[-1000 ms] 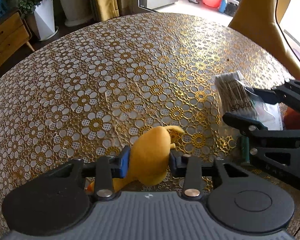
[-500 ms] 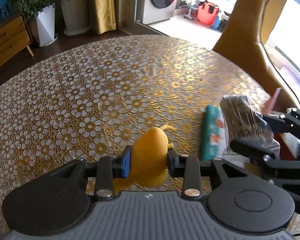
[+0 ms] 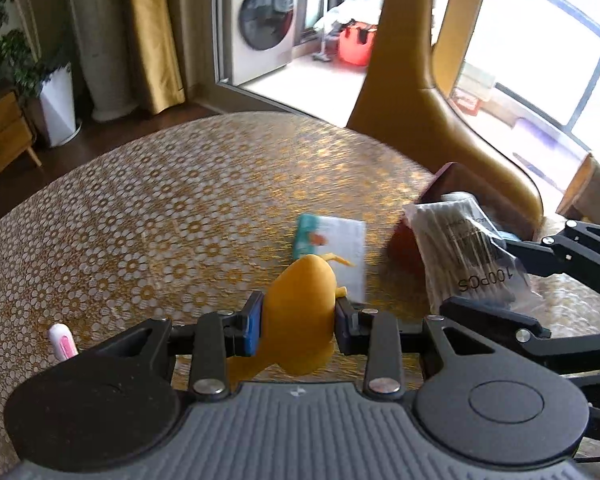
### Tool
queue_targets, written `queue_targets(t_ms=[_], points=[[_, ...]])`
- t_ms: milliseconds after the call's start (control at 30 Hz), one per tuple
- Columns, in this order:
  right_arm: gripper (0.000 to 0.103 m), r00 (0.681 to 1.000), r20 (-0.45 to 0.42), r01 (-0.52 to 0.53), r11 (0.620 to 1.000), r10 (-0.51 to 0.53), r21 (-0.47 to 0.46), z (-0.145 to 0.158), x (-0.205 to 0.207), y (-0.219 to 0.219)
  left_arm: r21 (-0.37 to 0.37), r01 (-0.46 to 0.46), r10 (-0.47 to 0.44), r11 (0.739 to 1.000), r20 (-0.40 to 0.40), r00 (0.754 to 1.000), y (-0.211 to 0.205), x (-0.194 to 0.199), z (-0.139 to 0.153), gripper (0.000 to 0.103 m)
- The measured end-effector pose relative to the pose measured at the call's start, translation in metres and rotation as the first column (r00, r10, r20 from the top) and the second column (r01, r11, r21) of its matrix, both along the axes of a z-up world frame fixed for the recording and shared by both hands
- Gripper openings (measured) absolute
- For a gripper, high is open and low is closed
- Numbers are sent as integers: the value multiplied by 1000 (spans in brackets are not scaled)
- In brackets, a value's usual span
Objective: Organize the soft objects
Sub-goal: 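Carry the swab pack and yellow duck with both grippers over the red tin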
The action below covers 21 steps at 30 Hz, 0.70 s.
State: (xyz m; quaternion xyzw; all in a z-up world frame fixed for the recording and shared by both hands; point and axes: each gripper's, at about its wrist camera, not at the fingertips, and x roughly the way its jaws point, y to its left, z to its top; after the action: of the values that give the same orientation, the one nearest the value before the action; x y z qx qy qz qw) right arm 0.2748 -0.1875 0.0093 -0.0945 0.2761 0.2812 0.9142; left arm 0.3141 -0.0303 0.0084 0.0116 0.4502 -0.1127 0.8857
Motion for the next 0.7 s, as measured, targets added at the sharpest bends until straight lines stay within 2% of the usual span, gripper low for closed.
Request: queue_targets(t_ms=[100,367,700], points=[[45,1000,14,21,1000,-22,11,7,-17,-15,-16,24,-24,1000,23,999,-15,-16,9,34],[45,994,22,102,992,-104,79,16,-48,-65,-116,76,-66,990,84,994,-52,-45,19,34],[45,978,66,190,978,-196,86,16,-71,-117,-261,79,-61,962,77,995,-91,-41,17,34]])
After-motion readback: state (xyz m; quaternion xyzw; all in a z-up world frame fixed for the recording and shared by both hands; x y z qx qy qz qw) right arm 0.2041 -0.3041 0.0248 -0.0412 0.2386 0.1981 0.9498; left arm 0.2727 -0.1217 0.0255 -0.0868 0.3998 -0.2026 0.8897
